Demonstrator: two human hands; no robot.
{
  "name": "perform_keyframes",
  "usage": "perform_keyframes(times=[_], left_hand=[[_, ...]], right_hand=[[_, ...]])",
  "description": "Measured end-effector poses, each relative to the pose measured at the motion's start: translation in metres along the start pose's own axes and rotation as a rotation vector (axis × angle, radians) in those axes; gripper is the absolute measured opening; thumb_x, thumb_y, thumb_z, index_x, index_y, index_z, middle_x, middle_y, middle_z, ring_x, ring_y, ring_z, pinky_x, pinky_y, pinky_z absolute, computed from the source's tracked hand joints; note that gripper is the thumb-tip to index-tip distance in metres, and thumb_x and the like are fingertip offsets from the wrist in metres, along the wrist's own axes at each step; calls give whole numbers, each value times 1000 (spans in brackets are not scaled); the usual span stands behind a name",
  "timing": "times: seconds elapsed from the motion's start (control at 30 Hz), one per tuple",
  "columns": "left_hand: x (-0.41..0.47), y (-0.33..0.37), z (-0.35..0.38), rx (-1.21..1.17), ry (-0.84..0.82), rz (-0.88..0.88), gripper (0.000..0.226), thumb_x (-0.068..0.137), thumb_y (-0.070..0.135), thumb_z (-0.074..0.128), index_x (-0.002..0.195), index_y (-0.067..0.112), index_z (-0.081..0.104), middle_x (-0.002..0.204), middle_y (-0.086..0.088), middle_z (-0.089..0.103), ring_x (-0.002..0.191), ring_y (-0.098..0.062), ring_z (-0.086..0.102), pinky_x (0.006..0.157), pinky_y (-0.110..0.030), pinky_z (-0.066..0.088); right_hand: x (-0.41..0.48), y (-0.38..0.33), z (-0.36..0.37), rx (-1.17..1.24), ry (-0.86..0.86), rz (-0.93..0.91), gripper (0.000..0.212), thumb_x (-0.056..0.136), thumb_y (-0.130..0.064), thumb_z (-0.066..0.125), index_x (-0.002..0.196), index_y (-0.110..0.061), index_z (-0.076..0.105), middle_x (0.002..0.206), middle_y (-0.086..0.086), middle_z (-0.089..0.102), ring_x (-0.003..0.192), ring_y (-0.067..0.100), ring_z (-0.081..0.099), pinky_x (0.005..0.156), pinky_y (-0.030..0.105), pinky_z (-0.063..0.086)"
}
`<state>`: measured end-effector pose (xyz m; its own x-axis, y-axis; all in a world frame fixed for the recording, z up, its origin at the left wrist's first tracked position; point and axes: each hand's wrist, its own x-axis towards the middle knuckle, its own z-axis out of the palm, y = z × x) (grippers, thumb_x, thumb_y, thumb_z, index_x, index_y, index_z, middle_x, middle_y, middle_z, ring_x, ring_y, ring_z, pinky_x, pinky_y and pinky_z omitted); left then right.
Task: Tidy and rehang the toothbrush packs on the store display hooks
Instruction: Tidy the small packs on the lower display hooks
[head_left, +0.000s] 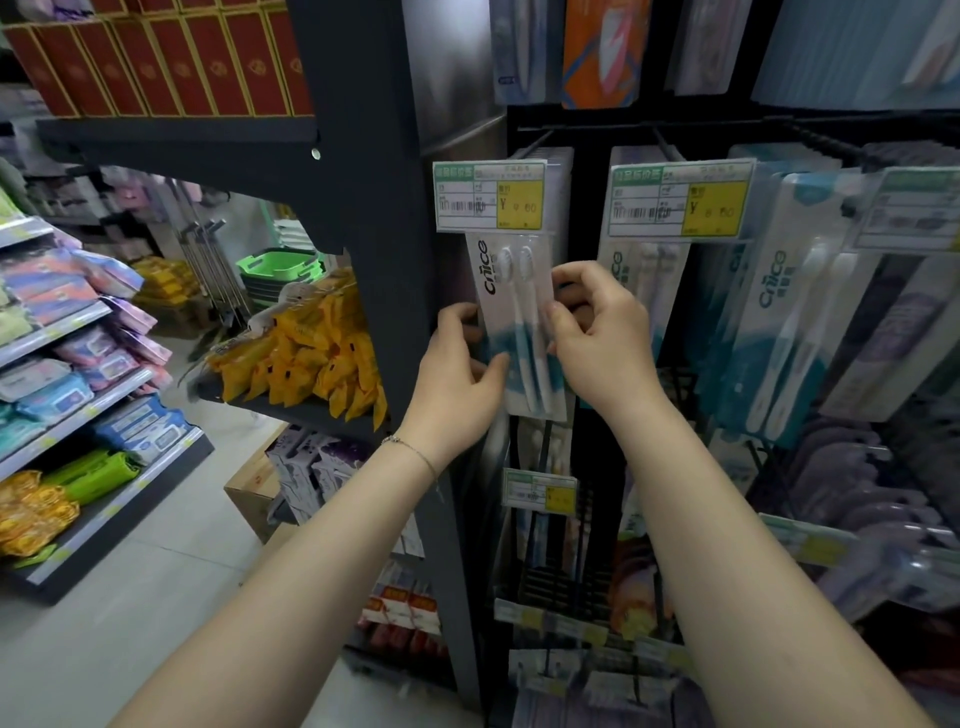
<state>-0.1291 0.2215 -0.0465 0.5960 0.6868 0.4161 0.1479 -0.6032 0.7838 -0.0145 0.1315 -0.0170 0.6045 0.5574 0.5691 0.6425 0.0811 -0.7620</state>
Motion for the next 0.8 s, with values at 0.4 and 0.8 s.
perform_keyframes(times=[0.4,0.8], left_hand=[[-16,-12,-8,254,-3,200,9,91,19,58,99,14,56,92,2,56,76,-9,55,72,-32,50],[-34,-21,1,357,-104,338,6,91,21,55,92,16,55,79,3,58,69,-18,56,59,-42,51]], right_hand=[[-23,11,2,-184,57,-139,9,88,-16,62,95,-14,57,84,-1,52,66,12,49,62,30,45],[-54,26,-5,-376,-87,-198,6,89,-20,58,94,-16,58,78,-9,45,65,11,46,59,37,47]])
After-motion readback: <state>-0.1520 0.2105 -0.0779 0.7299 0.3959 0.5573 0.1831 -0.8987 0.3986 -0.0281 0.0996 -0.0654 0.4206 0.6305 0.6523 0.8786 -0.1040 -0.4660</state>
